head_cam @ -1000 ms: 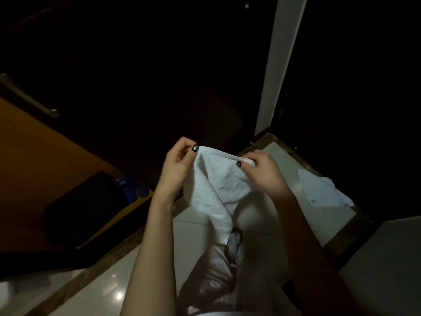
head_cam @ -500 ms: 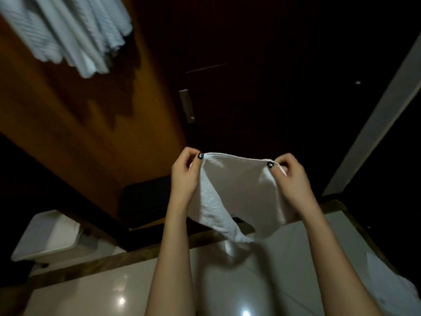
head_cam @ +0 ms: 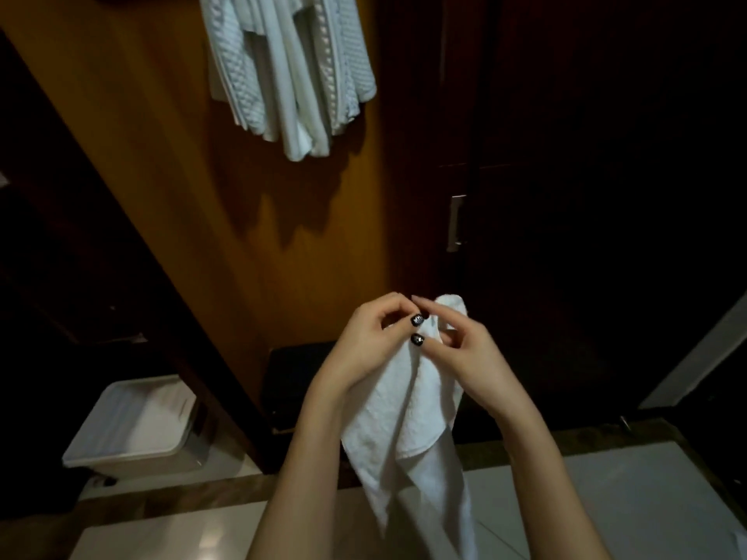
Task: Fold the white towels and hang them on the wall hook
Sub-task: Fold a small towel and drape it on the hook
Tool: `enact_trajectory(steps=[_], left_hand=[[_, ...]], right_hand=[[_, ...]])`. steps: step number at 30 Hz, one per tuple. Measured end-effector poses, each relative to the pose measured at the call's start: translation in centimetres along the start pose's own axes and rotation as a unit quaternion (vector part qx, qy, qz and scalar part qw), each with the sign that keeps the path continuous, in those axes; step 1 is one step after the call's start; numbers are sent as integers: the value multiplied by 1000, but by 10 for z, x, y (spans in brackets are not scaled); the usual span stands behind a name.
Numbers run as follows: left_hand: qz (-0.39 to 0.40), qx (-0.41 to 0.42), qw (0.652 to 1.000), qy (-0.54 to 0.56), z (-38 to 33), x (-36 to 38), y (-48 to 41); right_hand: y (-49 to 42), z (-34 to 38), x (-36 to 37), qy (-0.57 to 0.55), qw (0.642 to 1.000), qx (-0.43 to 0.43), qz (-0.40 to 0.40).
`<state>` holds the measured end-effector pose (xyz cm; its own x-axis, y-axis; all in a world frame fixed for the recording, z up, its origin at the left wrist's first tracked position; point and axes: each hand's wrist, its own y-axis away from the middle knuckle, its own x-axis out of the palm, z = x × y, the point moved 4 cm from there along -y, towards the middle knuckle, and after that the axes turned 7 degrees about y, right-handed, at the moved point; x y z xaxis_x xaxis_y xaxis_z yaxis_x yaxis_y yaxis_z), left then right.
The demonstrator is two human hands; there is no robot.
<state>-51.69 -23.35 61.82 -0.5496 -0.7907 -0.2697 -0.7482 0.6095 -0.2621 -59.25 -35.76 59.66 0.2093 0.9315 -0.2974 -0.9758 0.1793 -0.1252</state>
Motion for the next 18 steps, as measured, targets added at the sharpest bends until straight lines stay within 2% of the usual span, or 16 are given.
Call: enact_trajectory(steps=[5,8,14,18], left_hand=[[4,-10,1000,-22,14,-57,14],[-27,-63,998,-9,29,-97,32],[-17,-168,985,-13,70,-168,81],[-69,-147,987,19,84,-188,99]], right_hand=[[-16,13,58,56,997,-7,-61],[-23,21,84,66,994,-12,-81],[-33,26,105,63,987,-8,-148],[-41,20,114,17,985,8,-174]])
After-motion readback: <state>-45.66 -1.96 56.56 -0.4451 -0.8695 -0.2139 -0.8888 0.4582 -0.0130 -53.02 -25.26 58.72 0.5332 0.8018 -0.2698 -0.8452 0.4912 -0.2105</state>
